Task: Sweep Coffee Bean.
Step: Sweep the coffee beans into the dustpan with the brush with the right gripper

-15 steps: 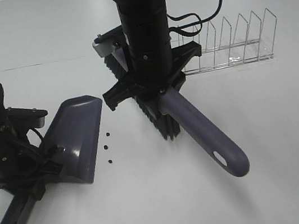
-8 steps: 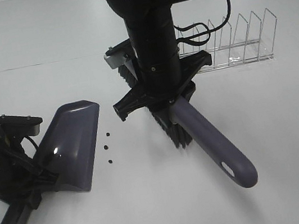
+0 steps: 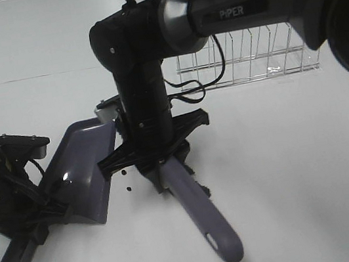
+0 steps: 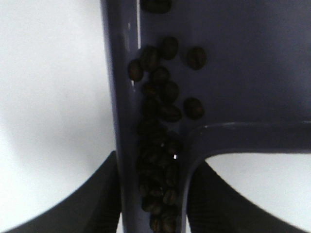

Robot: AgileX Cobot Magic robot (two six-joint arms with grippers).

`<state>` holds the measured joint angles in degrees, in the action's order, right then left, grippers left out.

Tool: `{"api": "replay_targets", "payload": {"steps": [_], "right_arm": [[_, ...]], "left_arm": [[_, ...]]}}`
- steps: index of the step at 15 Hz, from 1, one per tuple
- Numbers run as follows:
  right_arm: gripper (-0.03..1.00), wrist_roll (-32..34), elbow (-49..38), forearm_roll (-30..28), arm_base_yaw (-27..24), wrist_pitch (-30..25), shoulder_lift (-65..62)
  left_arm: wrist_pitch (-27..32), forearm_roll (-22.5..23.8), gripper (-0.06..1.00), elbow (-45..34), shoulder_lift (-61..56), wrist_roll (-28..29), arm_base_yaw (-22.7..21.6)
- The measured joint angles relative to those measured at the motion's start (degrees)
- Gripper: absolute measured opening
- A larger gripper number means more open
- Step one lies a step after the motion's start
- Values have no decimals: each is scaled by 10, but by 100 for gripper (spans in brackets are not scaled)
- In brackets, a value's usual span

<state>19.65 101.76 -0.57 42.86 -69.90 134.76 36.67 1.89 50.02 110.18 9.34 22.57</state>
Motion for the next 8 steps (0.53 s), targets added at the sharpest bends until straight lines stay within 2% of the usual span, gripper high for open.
{"api": "replay_targets", "payload": {"steps": [2,6,8], "right_arm": [[31,-7,21,59,9,21,17],[31,-41,29,195,9,97,26],[31,-49,32,209,9,111,26]], "left_arm": [[-1,0,33,0,0,0,0],[-1,0,33,0,0,0,0],[-1,0,33,0,0,0,0]]}}
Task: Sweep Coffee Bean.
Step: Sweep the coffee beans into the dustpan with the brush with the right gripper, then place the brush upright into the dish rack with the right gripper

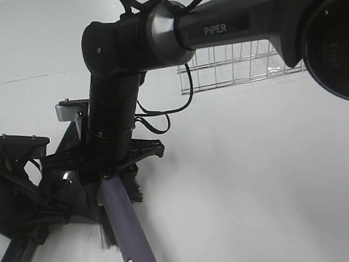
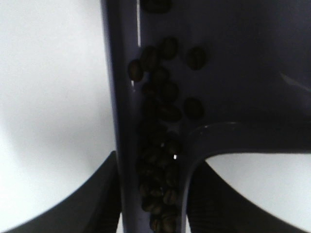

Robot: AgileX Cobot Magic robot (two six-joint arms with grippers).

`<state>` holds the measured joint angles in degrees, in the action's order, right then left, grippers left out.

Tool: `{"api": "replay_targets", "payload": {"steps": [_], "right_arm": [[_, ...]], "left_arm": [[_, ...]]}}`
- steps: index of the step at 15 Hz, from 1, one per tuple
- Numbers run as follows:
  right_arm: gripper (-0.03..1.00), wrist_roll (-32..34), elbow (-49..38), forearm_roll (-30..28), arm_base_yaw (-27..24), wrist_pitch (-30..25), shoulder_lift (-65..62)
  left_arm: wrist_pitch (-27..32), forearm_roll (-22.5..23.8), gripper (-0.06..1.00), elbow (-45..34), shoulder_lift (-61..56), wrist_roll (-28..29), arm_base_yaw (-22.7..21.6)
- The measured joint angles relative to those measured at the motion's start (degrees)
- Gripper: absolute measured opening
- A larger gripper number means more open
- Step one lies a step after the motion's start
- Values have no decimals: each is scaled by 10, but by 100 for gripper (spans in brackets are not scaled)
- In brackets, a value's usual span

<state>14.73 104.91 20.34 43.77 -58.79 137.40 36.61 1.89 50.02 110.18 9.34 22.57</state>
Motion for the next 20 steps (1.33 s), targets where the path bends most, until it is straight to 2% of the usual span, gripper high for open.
{"api": "replay_targets", "payload": {"steps": [5,9,11,12,14,15,20], "right_arm": [[31,-7,65,6,0,1,2],[31,-10,107,-23,0,-27,5],[31,-5,135,-77,0,-67,7],[31,0,151,-123,0,-95,7],[31,11,179,-203,0,-113,7],[31,11,189,-221,0,-113,6],[31,-3,184,-210,-1,-115,-34]], "left_arm": [[0,0,33,0,0,0,0],[0,0,33,0,0,0,0],[0,0,33,0,0,0,0],[0,0,33,0,0,0,0],[-1,0,33,0,0,0,0],[-1,0,33,0,0,0,0],[-1,-5,33,0,0,-4,0]]}}
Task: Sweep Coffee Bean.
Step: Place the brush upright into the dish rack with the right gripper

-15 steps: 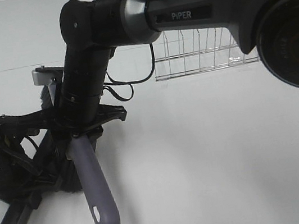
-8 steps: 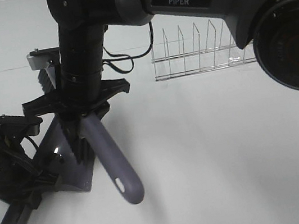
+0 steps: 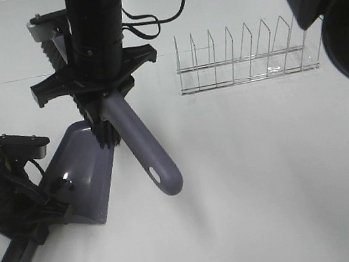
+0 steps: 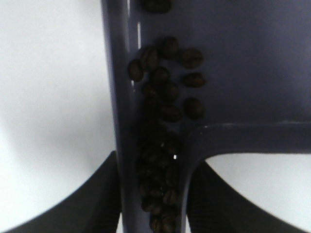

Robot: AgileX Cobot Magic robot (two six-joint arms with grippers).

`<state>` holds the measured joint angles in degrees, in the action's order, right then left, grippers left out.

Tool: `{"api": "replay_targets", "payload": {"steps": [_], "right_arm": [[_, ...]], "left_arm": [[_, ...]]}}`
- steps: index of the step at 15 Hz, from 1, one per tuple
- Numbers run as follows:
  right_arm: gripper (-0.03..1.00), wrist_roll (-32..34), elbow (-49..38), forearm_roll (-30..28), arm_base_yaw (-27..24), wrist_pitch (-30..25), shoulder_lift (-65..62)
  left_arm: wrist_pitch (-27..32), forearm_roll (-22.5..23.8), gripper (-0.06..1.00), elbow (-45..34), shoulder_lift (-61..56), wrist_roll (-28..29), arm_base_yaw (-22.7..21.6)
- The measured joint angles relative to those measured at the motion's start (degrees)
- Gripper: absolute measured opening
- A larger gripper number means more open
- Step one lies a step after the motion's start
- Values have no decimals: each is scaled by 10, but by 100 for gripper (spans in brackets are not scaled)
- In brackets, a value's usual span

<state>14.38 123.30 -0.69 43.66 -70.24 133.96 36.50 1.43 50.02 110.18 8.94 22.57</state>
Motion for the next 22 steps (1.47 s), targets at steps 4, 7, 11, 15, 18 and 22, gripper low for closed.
{"api": "replay_targets", "payload": {"steps": [4,7,11,15,18,22], "right_arm": [[31,-7,-64,7,-40,1,-60],[31,-23,-187,12,-95,1,-125],[31,-56,-360,14,-179,-1,-193],[31,-92,-395,7,-213,-1,-192],[31,-88,-395,1,-242,1,-189],[31,-86,-395,-18,-285,2,-150]], "left_arm": [[0,-1,33,0,0,0,0],[0,-1,33,0,0,0,0],[0,-10,33,0,0,-1,0],[1,-21,33,-1,0,-1,0],[3,-29,33,-1,0,-1,0],[5,-34,33,-1,0,-1,0]]}}
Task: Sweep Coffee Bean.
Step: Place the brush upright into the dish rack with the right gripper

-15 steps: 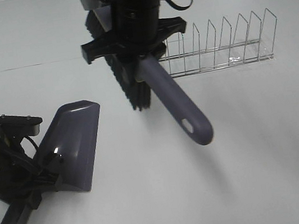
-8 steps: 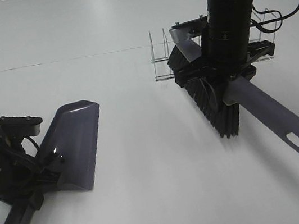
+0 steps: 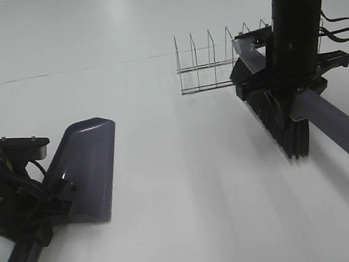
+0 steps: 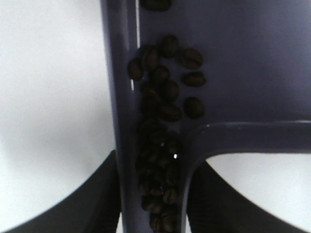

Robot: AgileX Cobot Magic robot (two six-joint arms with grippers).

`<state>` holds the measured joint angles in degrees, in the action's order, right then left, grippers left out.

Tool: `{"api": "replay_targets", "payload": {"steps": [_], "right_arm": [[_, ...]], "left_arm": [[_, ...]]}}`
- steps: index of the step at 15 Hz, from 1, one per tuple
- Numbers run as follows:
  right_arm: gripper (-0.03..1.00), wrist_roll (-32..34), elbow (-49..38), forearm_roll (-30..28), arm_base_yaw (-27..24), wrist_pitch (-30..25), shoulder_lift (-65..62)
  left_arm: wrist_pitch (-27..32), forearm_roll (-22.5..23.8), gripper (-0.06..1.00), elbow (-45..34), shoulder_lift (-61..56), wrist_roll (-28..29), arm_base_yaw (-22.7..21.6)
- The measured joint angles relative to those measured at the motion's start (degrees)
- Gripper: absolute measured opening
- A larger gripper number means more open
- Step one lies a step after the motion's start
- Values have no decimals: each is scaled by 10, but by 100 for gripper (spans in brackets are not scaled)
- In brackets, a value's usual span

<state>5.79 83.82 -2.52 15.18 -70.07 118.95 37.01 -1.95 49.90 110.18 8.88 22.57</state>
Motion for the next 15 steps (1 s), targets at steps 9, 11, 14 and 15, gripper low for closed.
{"api": "replay_targets", "payload": {"steps": [9,11,14,15], "right_arm": [[31,15,99,-23,0,3,76],[31,15,124,-23,0,2,91],[31,15,138,-18,-6,-13,107],[31,15,139,-18,-13,-13,107]], "left_arm": [[3,-3,33,0,0,0,0],[3,-3,33,0,0,0,0],[5,-5,33,0,0,0,0],[5,-6,33,0,0,0,0]]}}
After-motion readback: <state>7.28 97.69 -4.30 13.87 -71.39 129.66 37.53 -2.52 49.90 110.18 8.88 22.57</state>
